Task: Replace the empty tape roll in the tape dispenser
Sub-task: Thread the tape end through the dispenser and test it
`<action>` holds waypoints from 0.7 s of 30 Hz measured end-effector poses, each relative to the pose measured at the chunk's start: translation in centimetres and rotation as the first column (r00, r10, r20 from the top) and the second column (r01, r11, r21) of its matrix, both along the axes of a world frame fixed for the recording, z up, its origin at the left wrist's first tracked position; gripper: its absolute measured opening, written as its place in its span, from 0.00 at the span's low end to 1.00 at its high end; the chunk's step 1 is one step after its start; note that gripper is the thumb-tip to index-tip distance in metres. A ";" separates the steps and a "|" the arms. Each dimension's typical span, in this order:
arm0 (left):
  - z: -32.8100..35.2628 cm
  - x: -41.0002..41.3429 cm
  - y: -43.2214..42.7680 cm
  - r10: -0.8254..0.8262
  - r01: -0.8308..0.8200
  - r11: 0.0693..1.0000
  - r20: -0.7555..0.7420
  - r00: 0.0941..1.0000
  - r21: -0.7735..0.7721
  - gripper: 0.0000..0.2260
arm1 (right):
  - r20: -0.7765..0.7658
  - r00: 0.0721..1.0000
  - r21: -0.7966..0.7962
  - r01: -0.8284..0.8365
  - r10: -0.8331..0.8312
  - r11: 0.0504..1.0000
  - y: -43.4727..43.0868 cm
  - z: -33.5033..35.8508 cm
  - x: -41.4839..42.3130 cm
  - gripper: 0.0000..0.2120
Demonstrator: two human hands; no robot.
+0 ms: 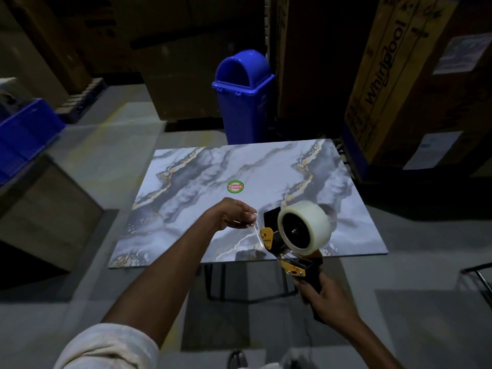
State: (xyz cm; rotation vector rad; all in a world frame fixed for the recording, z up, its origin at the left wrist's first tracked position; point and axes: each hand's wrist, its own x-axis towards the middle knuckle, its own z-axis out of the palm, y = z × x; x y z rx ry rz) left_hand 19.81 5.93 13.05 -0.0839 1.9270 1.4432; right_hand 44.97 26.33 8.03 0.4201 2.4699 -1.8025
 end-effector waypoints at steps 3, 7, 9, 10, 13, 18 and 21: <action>-0.9 0.4 1.0 -0.001 0.000 1.000 -0.048 0.999 -0.019 0.07 | 0.008 0.999 0.087 0.033 -0.034 0.996 -0.2 -2.3 1.6 0.13; -3.7 1.5 2.5 -0.064 0.044 0.995 -0.225 0.972 -0.089 0.11 | 0.050 0.995 0.169 0.073 -0.083 0.983 -0.7 -5.5 3.5 0.12; -5.7 2.1 3.3 -0.090 0.049 0.989 -0.315 0.945 -0.137 0.11 | 0.081 0.989 0.208 0.105 -0.124 0.973 -1.1 -7.2 4.1 0.13; -6.7 2.5 3.7 -0.110 0.056 0.985 -0.342 0.933 -0.163 0.10 | 0.113 0.983 0.232 0.114 -0.143 0.966 -1.4 -8.1 4.4 0.15; -9.4 3.3 4.8 -0.163 0.077 0.970 -0.386 0.908 -0.228 0.11 | 0.182 0.964 0.290 0.134 -0.192 0.948 -2.1 -11.2 5.0 0.14; -12.3 3.6 5.9 -0.331 0.200 0.926 -0.436 0.837 -0.320 0.11 | 0.200 0.944 0.270 0.203 -0.261 0.941 -3.7 -12.6 5.3 0.11; -12.9 3.2 6.1 -0.369 0.222 0.912 -0.454 0.811 -0.345 0.11 | 0.238 0.942 0.221 0.184 -0.236 0.958 -4.0 -13.4 5.0 0.09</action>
